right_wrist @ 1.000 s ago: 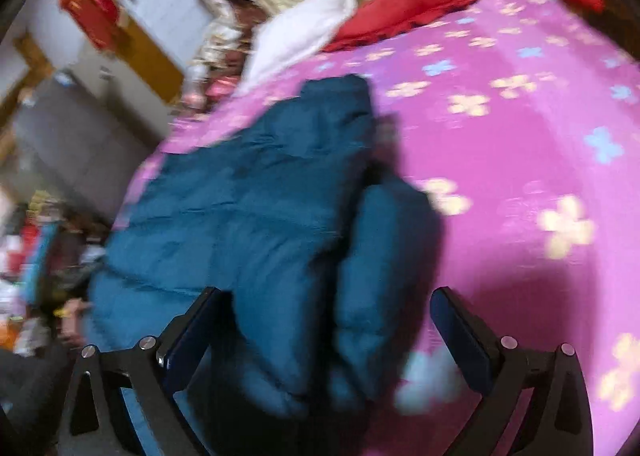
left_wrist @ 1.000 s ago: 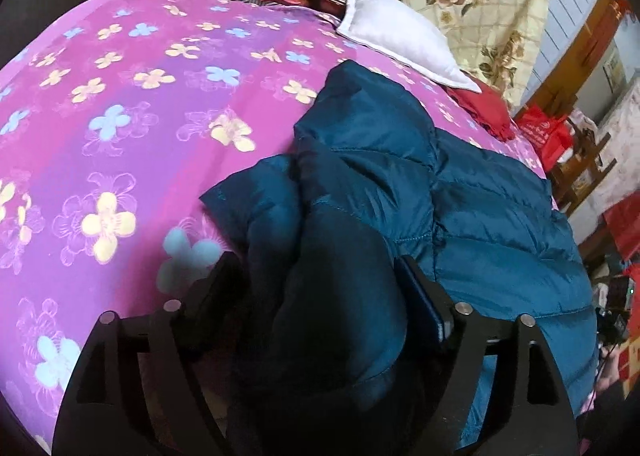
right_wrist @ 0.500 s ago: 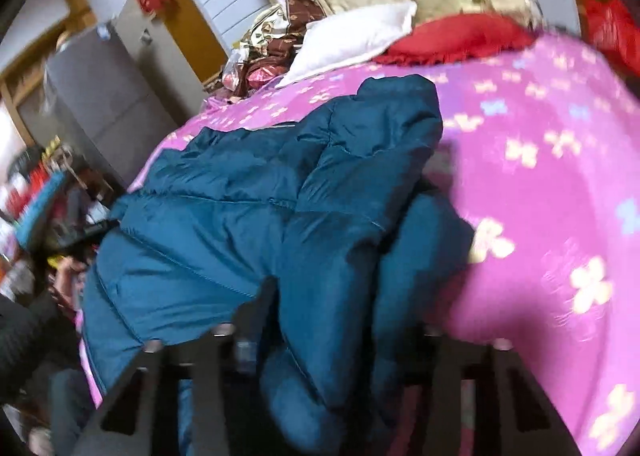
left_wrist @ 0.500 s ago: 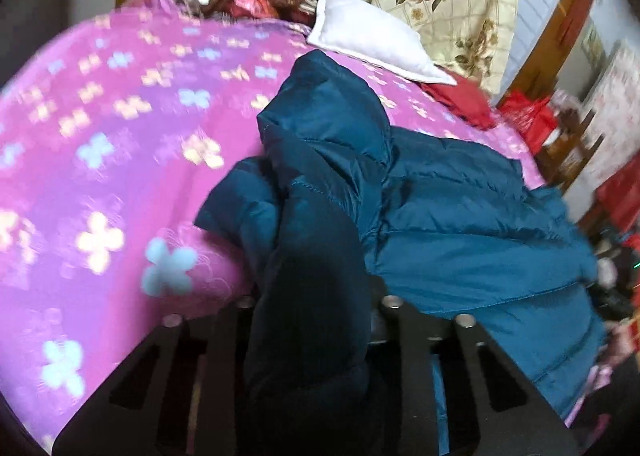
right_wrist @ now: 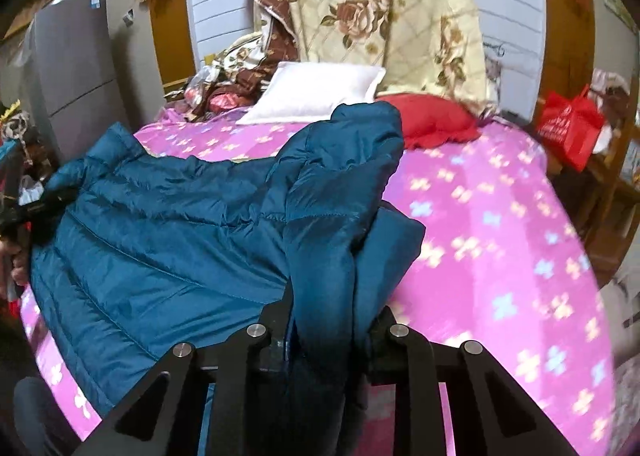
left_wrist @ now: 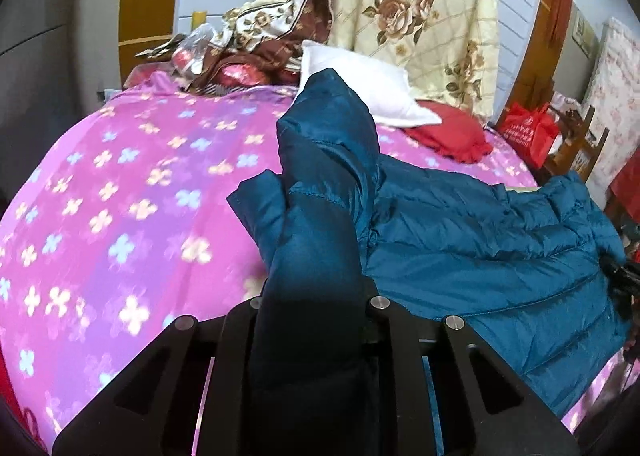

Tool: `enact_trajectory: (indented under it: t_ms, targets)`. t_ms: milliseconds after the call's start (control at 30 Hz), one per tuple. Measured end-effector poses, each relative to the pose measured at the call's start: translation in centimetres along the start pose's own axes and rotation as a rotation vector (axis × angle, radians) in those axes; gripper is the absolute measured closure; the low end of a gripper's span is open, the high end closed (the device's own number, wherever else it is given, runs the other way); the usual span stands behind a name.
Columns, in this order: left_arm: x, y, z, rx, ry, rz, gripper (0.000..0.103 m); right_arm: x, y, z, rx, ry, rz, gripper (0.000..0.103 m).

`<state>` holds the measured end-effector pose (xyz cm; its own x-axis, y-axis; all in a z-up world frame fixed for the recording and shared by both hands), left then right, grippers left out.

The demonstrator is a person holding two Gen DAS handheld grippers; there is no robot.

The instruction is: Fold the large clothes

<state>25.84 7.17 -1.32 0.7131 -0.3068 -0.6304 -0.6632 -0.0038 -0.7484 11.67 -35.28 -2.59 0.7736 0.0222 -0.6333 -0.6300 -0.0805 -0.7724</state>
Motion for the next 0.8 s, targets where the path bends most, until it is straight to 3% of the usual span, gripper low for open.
enact_trajectory:
  t_ms: [167, 267, 333, 400, 433, 533, 667, 733, 800]
  targets:
    - [4.2, -0.9, -2.6, 0.013, 0.004, 0.054, 0.087, 2.6, -1.6, -3.8, 0.013, 0.043, 0.035, 0.080]
    - [7.6, 0.7, -3.0, 0.028, -0.033, 0.126, 0.082, 6.3, 0.4, -6.0, 0.069, -0.013, 0.133, 0.080]
    - [9.5, 2.6, -1.9, -0.006, -0.050, 0.191, 0.069, 8.0, 2.4, -6.9, 0.144, -0.043, 0.208, 0.073]
    - [9.7, 3.2, -1.1, -0.018, -0.052, 0.193, 0.059, 8.6, 3.8, -7.4, 0.257, -0.104, 0.248, 0.067]
    - [9.3, 3.3, -0.7, -0.019, -0.047, 0.186, 0.051, 8.1, 3.9, -7.6, 0.296, -0.137, 0.234, 0.060]
    - [7.4, 2.8, 0.9, -0.010, -0.053, 0.144, 0.047, 4.9, 3.2, -8.6, 0.336, -0.155, 0.148, 0.043]
    - [1.8, 1.1, 2.2, 0.011, -0.096, 0.044, 0.042, -0.9, 2.6, -9.0, 0.356, -0.067, 0.073, 0.041]
    - [-1.4, 0.7, 1.7, 0.042, -0.118, -0.020, 0.020, -3.8, 2.6, -7.9, 0.345, -0.021, 0.032, 0.037]
    - [-5.2, 0.8, 0.3, 0.071, -0.135, -0.077, 0.014, -6.3, 3.0, -6.4, 0.339, -0.002, 0.004, 0.031]
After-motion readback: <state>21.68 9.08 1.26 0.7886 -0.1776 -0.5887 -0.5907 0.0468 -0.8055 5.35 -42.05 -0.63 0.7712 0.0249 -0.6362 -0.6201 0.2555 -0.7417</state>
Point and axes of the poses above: each gripper's, at about its wrist camera, not at the fingertips, and x roughly the way its jaws point, z to its left, y to its underside, the point moved 10 cm from there along x, roughly the way its jaws point, and after that the axes turned 1 degree about -z, right-handed, at the moved point
